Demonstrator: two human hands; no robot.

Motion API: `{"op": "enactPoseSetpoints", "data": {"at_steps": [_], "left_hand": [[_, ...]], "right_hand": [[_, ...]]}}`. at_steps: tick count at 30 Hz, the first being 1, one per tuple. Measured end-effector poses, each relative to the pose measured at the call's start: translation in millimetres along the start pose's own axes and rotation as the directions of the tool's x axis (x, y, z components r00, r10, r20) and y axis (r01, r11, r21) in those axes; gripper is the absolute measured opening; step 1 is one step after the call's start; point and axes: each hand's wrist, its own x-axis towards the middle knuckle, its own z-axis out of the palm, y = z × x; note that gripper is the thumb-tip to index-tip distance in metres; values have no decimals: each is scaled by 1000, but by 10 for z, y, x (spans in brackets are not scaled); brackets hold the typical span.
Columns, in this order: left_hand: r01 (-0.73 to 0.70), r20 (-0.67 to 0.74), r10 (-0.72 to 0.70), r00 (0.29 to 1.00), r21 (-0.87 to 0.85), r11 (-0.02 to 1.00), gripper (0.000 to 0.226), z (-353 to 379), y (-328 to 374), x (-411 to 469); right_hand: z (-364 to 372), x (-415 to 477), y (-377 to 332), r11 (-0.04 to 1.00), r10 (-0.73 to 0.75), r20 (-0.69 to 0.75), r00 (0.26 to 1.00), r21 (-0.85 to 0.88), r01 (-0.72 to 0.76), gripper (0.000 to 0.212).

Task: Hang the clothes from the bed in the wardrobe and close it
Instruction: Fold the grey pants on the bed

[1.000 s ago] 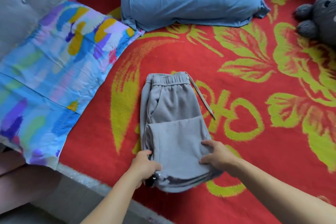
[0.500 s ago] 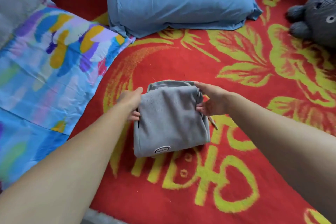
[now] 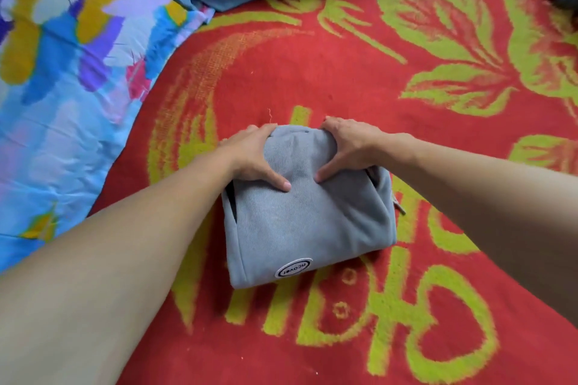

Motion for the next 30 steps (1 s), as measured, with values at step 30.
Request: {"op": "enactPoseSetpoints", "data": {"at_steps": [30], "left_hand": [[315,-442,-389,808,-235,920,55,1300,823,-4912]], "right_hand": [[415,-3794,-1876,732,-648,-150,746,-395,556,76]]}}
